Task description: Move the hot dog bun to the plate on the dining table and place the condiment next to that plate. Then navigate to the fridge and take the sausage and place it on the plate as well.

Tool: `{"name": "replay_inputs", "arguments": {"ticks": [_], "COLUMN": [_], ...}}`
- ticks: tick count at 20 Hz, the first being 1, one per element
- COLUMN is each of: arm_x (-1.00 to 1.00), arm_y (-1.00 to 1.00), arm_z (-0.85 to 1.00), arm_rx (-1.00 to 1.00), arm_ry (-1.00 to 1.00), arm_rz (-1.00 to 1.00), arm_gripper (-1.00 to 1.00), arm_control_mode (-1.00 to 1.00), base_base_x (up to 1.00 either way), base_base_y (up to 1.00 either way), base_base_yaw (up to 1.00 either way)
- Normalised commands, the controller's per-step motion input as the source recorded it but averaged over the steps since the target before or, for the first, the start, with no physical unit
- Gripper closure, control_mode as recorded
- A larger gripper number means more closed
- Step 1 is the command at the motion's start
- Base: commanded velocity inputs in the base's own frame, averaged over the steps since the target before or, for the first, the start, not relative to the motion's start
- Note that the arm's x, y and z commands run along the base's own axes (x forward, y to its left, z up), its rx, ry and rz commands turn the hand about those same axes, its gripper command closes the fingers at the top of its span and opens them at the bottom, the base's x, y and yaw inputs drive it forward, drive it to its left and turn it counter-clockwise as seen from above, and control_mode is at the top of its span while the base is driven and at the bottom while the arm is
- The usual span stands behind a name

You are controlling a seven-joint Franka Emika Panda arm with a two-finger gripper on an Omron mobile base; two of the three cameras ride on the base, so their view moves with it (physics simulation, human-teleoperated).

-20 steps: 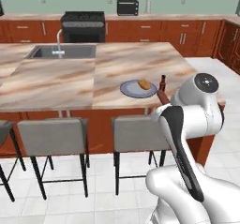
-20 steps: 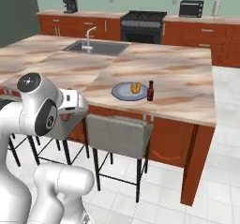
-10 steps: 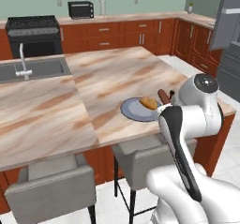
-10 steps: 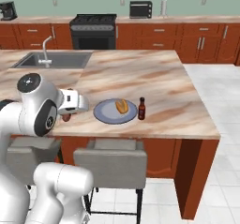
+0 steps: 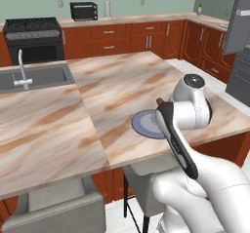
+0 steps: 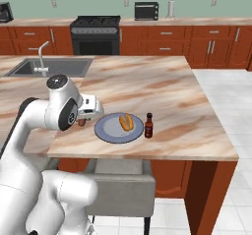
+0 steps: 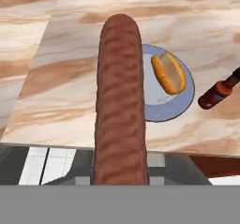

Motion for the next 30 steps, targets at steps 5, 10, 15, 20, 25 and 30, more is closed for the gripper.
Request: {"name": "replay_inputs", "arguments": {"ticks": [5,10,15,20,25,30], "arm_x": [1.0,1.0,0.67,0.38,0.3,0.65], "arm_y": [0.0,-0.11,-0.27,-0.02,0.0,0.0], "arm_z": [-0.85,-0.59,-0.54,-0.5,-0.52,-0.33], "arm_rx": [-0.03,0.0,0.0,0.0,0.0,0.0], "arm_ry": [0.13,0.02,0.0,0.0,0.01,0.01], "arm_rz": [-0.01,-0.01,0.0,0.0,0.0,0.0], "arm_gripper": [1.0,1.0,1.0,1.0,1.0,1.0], "arm_control_mode": [-1.0,-1.0,-1.0,-1.0,-1.0,-1.0], "base_base_x": [0.0,0.0,0.0,0.0,0.0,0.0], "base_base_y": [0.0,0.0,0.0,0.0,0.0,0.0], "base_base_yaw": [0.0,0.0,0.0,0.0,0.0,0.0]}}
